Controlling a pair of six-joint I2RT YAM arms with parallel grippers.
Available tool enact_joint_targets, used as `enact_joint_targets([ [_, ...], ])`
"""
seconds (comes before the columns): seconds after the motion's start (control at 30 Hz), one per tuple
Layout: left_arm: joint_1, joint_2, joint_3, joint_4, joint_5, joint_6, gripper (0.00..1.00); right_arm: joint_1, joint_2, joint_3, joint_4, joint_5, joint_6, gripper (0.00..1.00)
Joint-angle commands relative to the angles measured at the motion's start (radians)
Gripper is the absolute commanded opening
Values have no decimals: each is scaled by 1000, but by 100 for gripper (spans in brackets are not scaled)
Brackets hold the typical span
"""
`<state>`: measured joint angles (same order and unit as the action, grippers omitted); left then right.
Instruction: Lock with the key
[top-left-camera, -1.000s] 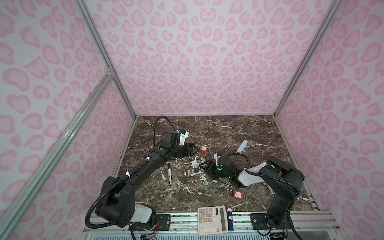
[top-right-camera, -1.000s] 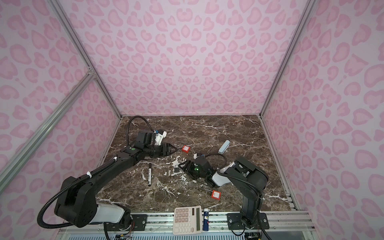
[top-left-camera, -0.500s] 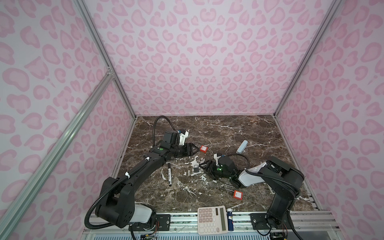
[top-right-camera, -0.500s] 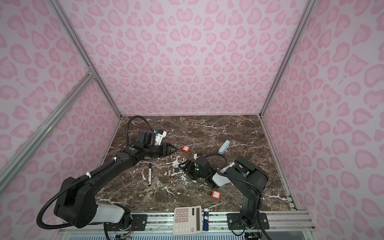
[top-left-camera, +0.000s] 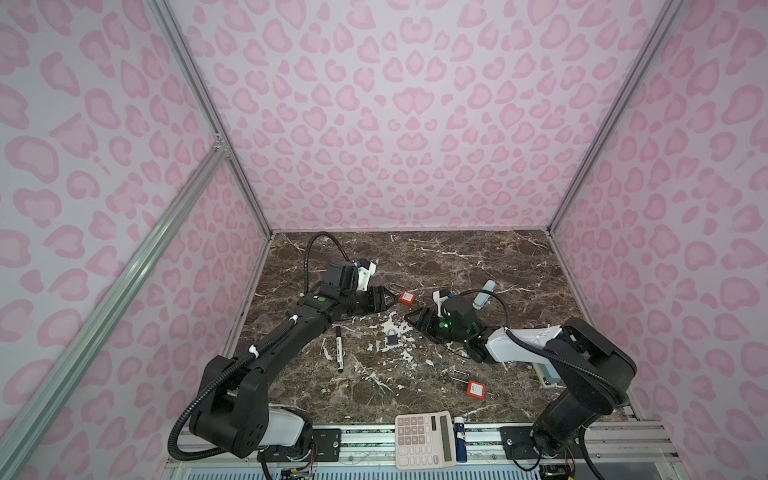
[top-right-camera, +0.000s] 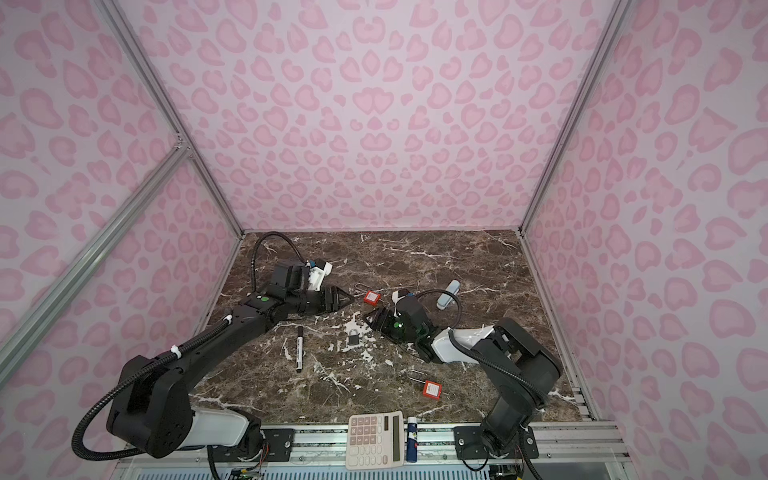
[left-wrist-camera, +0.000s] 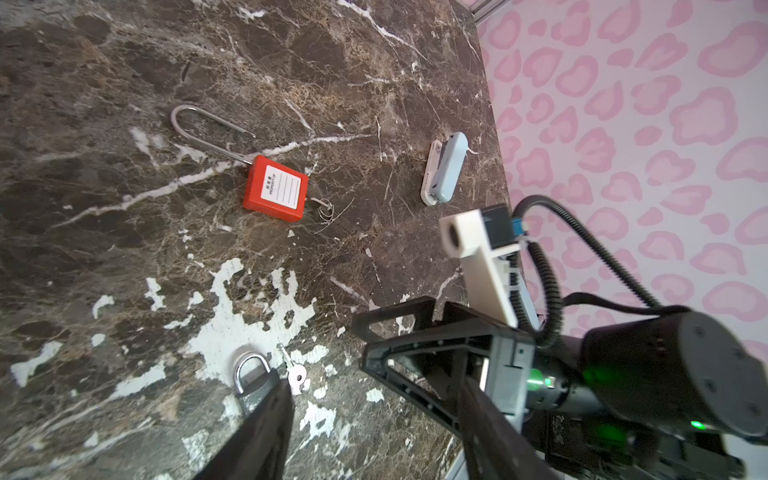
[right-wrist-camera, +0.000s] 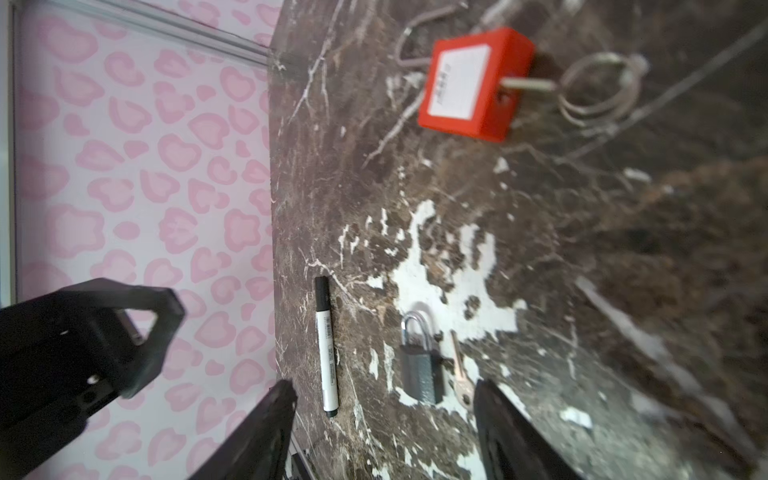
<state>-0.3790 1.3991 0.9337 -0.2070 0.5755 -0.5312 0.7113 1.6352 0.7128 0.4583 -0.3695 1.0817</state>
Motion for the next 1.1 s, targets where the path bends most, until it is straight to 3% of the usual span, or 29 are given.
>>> enact_joint_targets([
  [0.0,6,-11,-11,35,-7,-10,65,-6,-28,97,-358,64,-348,70],
  [0.23,17,-2,-23,41,-12,-19,65,-30,40,400,-772,194,-836,74],
  [0.4,29,-2,-15,34,7,-19,65,-58,140,525,-868,185,-1042,72],
  [0.63,53,-11,-38,28,23,-28,65,-94,274,669,-886,130,-1197,70],
  [1.07,78,22,-33,27,59,-26,65,-123,558,1021,-1087,96,-1297,67],
])
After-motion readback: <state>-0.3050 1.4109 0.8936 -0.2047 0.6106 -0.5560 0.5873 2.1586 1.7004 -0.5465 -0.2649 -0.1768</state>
